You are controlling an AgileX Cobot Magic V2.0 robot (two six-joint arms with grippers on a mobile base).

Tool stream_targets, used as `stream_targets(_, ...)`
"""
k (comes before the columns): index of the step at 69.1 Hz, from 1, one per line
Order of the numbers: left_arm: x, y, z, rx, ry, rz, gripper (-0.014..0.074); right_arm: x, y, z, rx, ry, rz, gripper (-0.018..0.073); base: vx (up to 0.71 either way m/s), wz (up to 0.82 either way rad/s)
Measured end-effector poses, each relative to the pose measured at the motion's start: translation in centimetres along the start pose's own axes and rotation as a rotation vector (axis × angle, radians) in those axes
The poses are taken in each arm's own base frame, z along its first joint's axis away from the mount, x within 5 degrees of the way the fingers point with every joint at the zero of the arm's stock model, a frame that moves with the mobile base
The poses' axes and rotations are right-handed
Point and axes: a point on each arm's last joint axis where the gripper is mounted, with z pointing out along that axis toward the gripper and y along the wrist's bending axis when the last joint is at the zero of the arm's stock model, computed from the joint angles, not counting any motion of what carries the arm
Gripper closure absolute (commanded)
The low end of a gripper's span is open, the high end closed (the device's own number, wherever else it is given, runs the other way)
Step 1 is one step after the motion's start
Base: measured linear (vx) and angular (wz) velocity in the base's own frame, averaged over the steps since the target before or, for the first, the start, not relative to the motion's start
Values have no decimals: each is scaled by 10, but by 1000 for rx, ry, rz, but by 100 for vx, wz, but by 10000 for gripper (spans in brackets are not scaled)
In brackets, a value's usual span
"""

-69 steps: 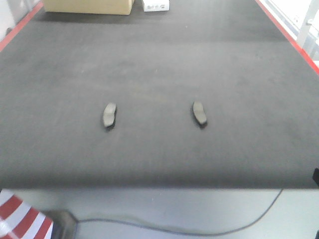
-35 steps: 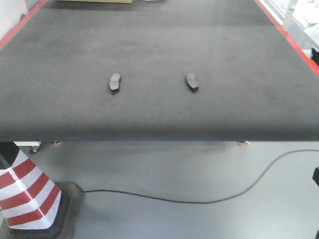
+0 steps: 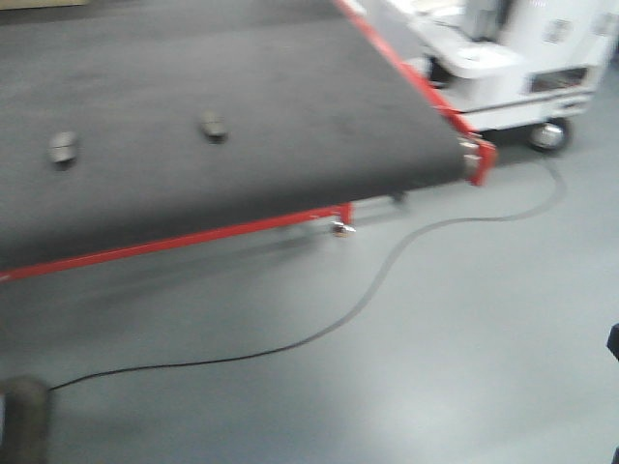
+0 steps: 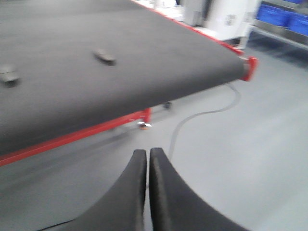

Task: Move and align brake pads A on conveyor
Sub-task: 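Back the base away from the conveyor and turn around, then drive along the yellow floor line past the green floor sign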

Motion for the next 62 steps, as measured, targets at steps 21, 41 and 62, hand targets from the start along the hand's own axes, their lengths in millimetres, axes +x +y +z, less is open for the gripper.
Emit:
stream_targets(21, 0, 0, 0, 0, 0, 0, 602, 0, 0, 0, 0, -2, 0, 566, -15, -63)
stream_targets(41, 0, 0, 0, 0, 0, 0, 602, 0, 0, 0, 0, -2, 0, 566, -6, -59)
stream_targets(62, 0, 0, 0, 0, 0, 0, 602, 0, 0, 0, 0, -2, 0, 566, 3, -72)
